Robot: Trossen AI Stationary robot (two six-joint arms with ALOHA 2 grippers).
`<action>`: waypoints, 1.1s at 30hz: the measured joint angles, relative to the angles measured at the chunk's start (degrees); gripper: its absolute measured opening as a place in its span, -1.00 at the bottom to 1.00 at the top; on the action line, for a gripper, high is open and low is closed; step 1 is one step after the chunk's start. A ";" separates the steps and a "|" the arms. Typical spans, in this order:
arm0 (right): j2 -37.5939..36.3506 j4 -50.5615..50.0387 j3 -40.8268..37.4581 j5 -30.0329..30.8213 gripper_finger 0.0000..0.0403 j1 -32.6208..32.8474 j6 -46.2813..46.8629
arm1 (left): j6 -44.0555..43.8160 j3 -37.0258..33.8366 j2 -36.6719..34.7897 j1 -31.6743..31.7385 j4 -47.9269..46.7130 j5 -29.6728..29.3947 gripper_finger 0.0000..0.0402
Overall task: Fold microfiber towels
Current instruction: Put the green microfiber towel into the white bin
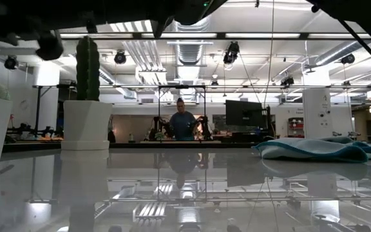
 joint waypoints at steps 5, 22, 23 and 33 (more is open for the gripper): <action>2.60 1.76 -0.09 -1.33 -0.96 0.40 1.41 | -7.75 -5.80 0.04 1.05 0.04 0.79 -1.00; 4.14 1.68 0.83 -1.32 -0.96 0.21 1.75 | -8.94 -1.74 -0.79 1.12 -7.93 6.21 -1.00; 3.95 1.68 0.85 -1.24 -0.96 0.29 1.35 | -8.90 -0.10 -0.88 1.12 -9.85 6.49 -1.00; -1.13 -3.62 -1.39 -0.57 -0.96 1.05 -1.86 | -3.50 14.22 0.93 1.08 -3.91 11.70 -1.00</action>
